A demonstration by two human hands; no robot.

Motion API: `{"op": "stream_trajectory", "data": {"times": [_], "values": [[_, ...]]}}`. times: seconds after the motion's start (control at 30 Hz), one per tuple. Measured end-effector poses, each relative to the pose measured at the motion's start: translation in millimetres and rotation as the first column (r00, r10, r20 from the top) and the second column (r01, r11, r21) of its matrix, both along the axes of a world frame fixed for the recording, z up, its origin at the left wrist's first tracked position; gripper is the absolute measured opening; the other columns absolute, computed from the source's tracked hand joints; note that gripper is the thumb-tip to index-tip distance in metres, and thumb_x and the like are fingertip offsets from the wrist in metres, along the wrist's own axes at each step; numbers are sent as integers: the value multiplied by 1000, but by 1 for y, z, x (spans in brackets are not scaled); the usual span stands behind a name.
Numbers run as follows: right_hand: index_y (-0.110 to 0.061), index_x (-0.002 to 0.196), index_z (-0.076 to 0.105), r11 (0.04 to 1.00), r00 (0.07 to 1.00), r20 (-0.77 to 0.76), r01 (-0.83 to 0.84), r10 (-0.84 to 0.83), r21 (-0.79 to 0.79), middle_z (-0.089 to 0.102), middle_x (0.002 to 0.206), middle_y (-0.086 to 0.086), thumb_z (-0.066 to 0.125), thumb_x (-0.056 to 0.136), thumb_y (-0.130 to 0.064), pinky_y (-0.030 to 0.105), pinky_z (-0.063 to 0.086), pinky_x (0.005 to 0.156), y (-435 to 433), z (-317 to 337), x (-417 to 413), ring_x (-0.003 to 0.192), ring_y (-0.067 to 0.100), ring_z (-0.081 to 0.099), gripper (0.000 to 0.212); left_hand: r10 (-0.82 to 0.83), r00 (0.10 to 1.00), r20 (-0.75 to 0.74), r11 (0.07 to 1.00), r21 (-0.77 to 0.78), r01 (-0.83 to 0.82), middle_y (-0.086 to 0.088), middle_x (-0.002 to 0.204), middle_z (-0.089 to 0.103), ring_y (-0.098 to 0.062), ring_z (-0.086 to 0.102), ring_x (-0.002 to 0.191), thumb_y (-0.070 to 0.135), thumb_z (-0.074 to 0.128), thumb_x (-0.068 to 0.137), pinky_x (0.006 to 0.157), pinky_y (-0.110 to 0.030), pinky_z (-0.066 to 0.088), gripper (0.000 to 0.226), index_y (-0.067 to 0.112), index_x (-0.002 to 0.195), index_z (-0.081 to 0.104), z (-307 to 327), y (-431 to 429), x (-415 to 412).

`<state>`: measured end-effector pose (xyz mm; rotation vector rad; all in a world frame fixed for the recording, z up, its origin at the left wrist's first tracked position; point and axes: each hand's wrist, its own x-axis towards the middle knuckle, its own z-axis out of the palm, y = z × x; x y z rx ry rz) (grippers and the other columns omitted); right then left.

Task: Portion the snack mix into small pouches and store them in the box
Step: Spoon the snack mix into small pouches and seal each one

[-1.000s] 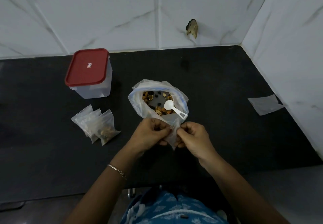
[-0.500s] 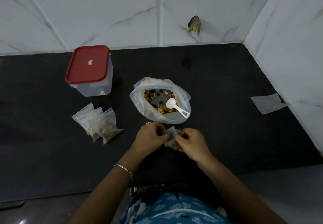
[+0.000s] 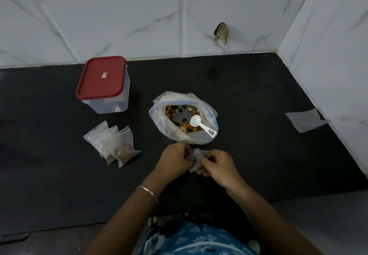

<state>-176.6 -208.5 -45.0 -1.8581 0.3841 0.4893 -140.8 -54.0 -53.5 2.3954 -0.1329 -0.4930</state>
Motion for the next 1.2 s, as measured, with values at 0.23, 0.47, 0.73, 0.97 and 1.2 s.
{"op": "stream_trajectory", "data": {"times": [0.23, 0.47, 0.73, 0.97, 1.2], "values": [[-4, 87, 68, 998, 991, 132, -38, 30, 57, 74, 76, 8, 61, 89, -12, 30, 60, 70, 2, 54, 31, 72, 17, 73, 10, 145, 981, -127, 936, -303, -177, 0, 100, 63, -8, 65, 85, 11, 73, 79, 61, -14, 49, 26, 19, 99, 59, 50, 20, 27], [-2, 78, 67, 999, 965, 258, -45, 46, -11, 73, 69, 9, 60, 86, -12, 33, 60, 67, 15, 82, 92, 67, 21, 73, 15, 234, 970, -68, 889, -388, -242, -5, 98, 65, -14, 70, 83, 10, 67, 86, 66, -22, 57, 13, 12, 97, 60, 83, 27, 73], [-3, 77, 69, 990, 945, 306, -85, 116, -112, 74, 70, 6, 65, 82, -17, 35, 60, 70, 16, 88, 113, 67, 18, 73, 15, 280, 960, 1, 901, -345, -263, -5, 99, 65, -16, 68, 84, 12, 65, 86, 78, -31, 59, 15, 15, 100, 59, 93, 34, 78], [-24, 82, 56, 894, 762, 506, -213, 404, -394, 62, 80, -4, 67, 79, -7, 34, 57, 69, 19, 106, 105, 74, 14, 64, 21, 335, 933, 131, 881, -394, -261, -2, 92, 67, -20, 66, 87, 13, 80, 73, 81, -39, 57, 31, 23, 91, 58, 102, 41, 66], [-34, 106, 69, 733, 576, 511, -252, 638, -631, 57, 94, -10, 52, 95, -18, 24, 45, 60, 30, 121, 96, 75, 6, 57, 26, 348, 922, 168, 871, -421, -252, -4, 88, 68, -14, 70, 74, 14, 69, 86, 66, -23, 58, 12, 19, 90, 58, 119, 52, 53]]}}
